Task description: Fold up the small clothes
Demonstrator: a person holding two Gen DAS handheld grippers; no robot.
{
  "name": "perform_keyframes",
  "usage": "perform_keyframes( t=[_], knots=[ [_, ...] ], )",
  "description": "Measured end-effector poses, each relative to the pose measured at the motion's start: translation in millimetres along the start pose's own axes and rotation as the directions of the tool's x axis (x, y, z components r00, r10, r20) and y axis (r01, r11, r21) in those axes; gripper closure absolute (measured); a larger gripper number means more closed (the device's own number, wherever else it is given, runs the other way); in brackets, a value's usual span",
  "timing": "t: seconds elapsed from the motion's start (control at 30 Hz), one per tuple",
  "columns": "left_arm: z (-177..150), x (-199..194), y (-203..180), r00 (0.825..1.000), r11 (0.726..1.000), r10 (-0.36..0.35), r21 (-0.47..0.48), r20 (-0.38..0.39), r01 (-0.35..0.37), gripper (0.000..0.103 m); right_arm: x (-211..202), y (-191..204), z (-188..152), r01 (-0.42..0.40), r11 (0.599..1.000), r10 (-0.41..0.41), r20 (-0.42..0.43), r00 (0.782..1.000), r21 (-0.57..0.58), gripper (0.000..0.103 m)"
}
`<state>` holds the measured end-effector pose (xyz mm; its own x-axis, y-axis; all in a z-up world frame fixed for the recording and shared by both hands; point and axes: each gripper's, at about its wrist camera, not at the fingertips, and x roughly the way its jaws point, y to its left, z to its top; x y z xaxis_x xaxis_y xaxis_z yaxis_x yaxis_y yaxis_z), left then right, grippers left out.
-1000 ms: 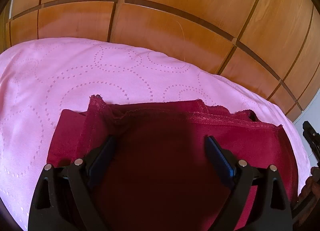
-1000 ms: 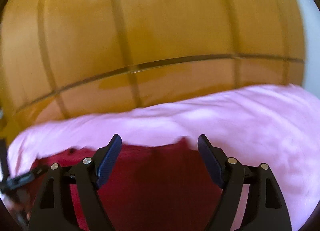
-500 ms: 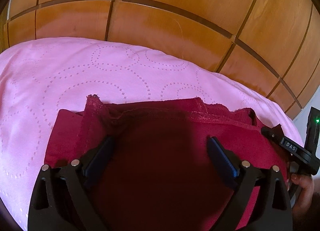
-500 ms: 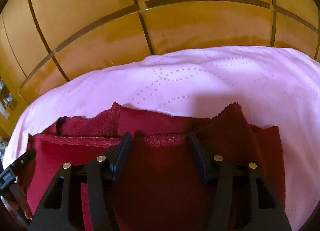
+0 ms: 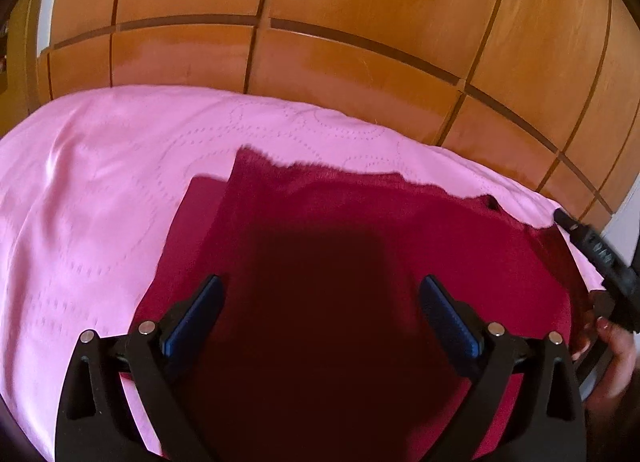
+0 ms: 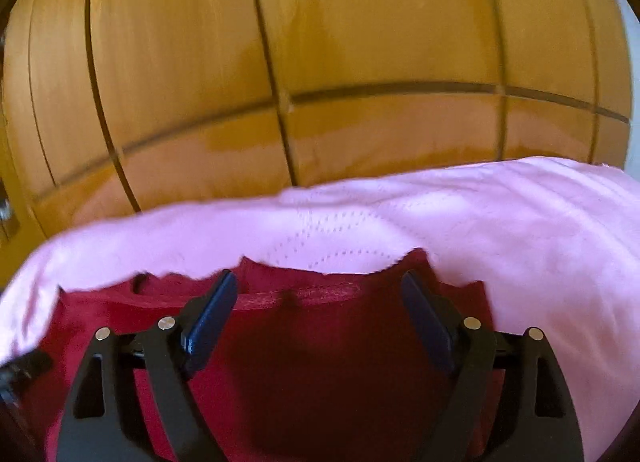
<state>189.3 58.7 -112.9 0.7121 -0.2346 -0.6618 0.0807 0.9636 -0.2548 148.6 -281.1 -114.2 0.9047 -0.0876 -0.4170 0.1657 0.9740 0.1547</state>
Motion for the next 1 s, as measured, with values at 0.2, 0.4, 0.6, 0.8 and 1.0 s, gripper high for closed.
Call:
perform_keyframes(
  t=[0.2,0.4,0.6,0.8,1.0],
  knots=[
    [-9.0,-17.8,-7.7,1.0,0.998,0.002,0.059,0.017,-0.003,0.005,-46.7,-22.5,-33.3,-0.168,0.953,0.194,-0.081,0.978,0.252,0.02],
    [-22.4,-52.6,-27.7,0.99,0.992,-0.116,0.059,0.086,0.111,0.005,-74.9,-29.0,-62.7,-0.18,0.955,0.219,-0.151,0.964,0.235,0.02],
    [-32.5,-71.0,-53.7,0.976,0.974,-0.192,0.144,0.099,0.177,0.005,-109.3,-44.4,-74.5,-0.202,0.934,0.255,-0.153,0.955,0.294,0.02],
    [-44.0,-60.8,-60.2,0.98,0.97,-0.199,0.149,0.032,0.192,0.006,-150.5,-40.2,-78.1,-0.276,0.921,0.325,-0.15,0.934,0.275,0.014],
    [-53.6,-53.3,-56.1,0.981,0.974,-0.193,0.116,-0.025,0.195,0.033,-159.0,-39.0,-97.4,-0.294,0.902,0.373,-0.227,0.9,0.317,0.014]
  ],
)
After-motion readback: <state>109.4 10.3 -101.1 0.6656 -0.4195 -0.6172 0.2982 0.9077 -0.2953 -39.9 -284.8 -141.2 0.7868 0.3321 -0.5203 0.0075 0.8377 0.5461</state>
